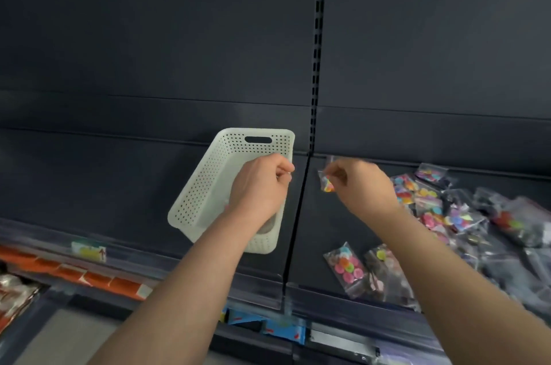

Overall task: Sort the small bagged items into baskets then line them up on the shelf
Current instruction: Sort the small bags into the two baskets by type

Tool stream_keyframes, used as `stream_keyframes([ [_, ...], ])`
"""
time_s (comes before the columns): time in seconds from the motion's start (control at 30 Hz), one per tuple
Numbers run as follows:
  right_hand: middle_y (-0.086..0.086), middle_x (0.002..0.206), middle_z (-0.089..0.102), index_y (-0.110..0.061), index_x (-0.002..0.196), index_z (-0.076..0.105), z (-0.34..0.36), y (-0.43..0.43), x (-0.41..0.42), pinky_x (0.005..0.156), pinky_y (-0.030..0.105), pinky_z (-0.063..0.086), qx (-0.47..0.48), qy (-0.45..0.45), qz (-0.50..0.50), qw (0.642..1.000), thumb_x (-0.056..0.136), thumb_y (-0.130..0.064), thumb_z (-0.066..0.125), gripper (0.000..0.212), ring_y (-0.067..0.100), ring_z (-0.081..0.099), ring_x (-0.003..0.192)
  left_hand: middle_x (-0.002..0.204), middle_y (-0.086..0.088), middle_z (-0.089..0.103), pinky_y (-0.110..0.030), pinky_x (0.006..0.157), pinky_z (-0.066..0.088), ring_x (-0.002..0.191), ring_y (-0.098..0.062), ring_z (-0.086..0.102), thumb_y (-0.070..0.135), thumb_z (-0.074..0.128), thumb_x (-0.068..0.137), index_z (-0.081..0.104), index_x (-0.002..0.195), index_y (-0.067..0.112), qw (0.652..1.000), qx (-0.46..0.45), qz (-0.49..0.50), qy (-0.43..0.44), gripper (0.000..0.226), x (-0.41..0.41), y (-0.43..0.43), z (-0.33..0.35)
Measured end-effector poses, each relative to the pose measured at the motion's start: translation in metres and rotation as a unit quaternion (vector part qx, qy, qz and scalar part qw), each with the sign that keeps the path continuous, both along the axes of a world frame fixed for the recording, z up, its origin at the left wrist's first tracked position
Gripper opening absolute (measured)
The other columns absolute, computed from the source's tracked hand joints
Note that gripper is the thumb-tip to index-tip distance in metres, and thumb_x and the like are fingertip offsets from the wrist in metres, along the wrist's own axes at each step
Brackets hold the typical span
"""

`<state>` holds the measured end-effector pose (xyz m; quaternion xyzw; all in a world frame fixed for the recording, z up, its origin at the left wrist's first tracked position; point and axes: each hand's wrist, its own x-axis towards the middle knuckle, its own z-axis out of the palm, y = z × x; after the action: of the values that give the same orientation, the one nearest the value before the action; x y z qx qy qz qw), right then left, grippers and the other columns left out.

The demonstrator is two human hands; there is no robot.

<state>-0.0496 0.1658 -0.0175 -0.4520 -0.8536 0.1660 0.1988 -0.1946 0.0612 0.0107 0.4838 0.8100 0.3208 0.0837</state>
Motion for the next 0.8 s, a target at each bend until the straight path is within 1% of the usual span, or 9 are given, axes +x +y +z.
stream_keyframes([
  [0.1, -0.003, 0.101, 0.07, -0.028, 0.102, 0.069, -0.009, 0.011, 0.044, 0.073, 0.031, 0.049, -0.013, -0.029, -0.044, 0.999, 0.089, -0.019, 0.055, 0.021, 0.023, 0.064, 0.097, 0.095, 0.011, 0.07, -0.028, 0.082, 0.054, 0.087, -0.007, 0.064, 0.017, 0.064, 0.091, 0.069, 0.103, 0.025, 0.996, -0.039, -0.08, 0.023, 0.015, 0.033, 0.014, 0.002],
  [0.17, -0.004, 0.098, 0.071, -0.029, 0.099, 0.07, -0.018, 0.012, 0.067, 0.077, 0.032, 0.052, -0.051, -0.021, -0.057, 0.997, 0.087, -0.018, 0.059, 0.02, 0.022, 0.065, 0.095, 0.097, 0.008, 0.072, -0.028, 0.081, 0.054, 0.081, -0.007, 0.065, 0.021, 0.069, 0.089, 0.069, 0.103, 0.023, 0.98, -0.121, -0.156, 0.007, 0.014, 0.053, 0.015, 0.0],
  [0.27, -0.007, 0.094, 0.07, -0.029, 0.095, 0.07, -0.03, 0.01, 0.096, 0.075, 0.032, 0.053, -0.072, -0.024, -0.071, 0.995, 0.087, -0.018, 0.06, 0.018, 0.018, 0.065, 0.09, 0.112, 0.008, 0.066, -0.035, 0.09, 0.052, 0.098, -0.012, 0.063, 0.036, 0.075, 0.083, 0.063, 0.117, 0.023, 0.93, -0.291, -0.215, 0.058, 0.038, 0.076, 0.017, -0.014],
  [0.33, -0.009, 0.091, 0.07, -0.03, 0.092, 0.071, -0.035, 0.009, 0.108, 0.073, 0.031, 0.054, -0.074, -0.022, -0.065, 0.995, 0.087, -0.017, 0.06, 0.018, 0.015, 0.065, 0.086, 0.116, 0.007, 0.061, -0.036, 0.09, 0.05, 0.104, -0.015, 0.058, 0.04, 0.077, 0.079, 0.057, 0.123, 0.024, 0.911, -0.339, -0.218, 0.087, 0.051, 0.082, 0.019, -0.025],
  [0.47, -0.015, 0.088, 0.069, -0.033, 0.09, 0.071, -0.035, 0.011, 0.122, 0.069, 0.026, 0.054, -0.099, -0.015, -0.044, 0.994, 0.086, -0.015, 0.063, 0.02, 0.006, 0.063, 0.08, 0.107, 0.005, 0.064, -0.035, 0.086, 0.051, 0.094, -0.015, 0.06, 0.037, 0.074, 0.083, 0.059, 0.116, 0.02, 0.938, -0.295, -0.172, 0.051, 0.04, 0.086, 0.033, -0.043],
  [0.53, -0.013, 0.091, 0.07, -0.031, 0.091, 0.072, -0.034, 0.014, 0.127, 0.071, 0.029, 0.055, -0.091, -0.009, -0.044, 0.995, 0.086, -0.015, 0.062, 0.019, 0.009, 0.064, 0.082, 0.104, 0.003, 0.066, -0.034, 0.081, 0.05, 0.096, -0.017, 0.061, 0.04, 0.068, 0.088, 0.055, 0.122, 0.019, 0.953, -0.267, -0.124, 0.073, 0.042, 0.086, 0.041, -0.048],
  [0.6, -0.011, 0.092, 0.07, -0.029, 0.092, 0.072, -0.03, 0.016, 0.133, 0.071, 0.03, 0.054, -0.069, -0.01, -0.042, 0.997, 0.085, -0.016, 0.064, 0.017, 0.01, 0.063, 0.08, 0.111, 0.001, 0.065, -0.033, 0.076, 0.048, 0.1, -0.019, 0.061, 0.042, 0.062, 0.092, 0.048, 0.13, 0.019, 0.956, -0.257, -0.098, 0.104, 0.046, 0.088, 0.044, -0.05],
  [0.7, -0.012, 0.094, 0.069, -0.029, 0.094, 0.073, -0.025, 0.018, 0.136, 0.07, 0.018, 0.048, -0.087, -0.051, 0.038, 0.994, 0.083, -0.021, 0.07, 0.013, 0.0, 0.057, 0.073, 0.132, -0.001, 0.051, -0.036, 0.089, 0.048, 0.118, -0.021, 0.051, 0.035, 0.057, 0.096, 0.042, 0.139, 0.029, 0.95, -0.249, -0.129, 0.138, 0.047, 0.089, 0.044, -0.056],
  [0.8, -0.013, 0.105, 0.067, -0.029, 0.105, 0.072, -0.024, 0.015, 0.129, 0.079, 0.02, 0.048, -0.106, -0.133, 0.113, 0.979, 0.085, -0.025, 0.07, 0.021, 0.004, 0.059, 0.086, 0.129, 0.001, 0.05, -0.038, 0.093, 0.047, 0.12, -0.02, 0.044, 0.029, 0.063, 0.093, 0.056, 0.126, 0.03, 0.951, -0.239, -0.132, 0.142, 0.033, 0.09, 0.045, -0.057],
])
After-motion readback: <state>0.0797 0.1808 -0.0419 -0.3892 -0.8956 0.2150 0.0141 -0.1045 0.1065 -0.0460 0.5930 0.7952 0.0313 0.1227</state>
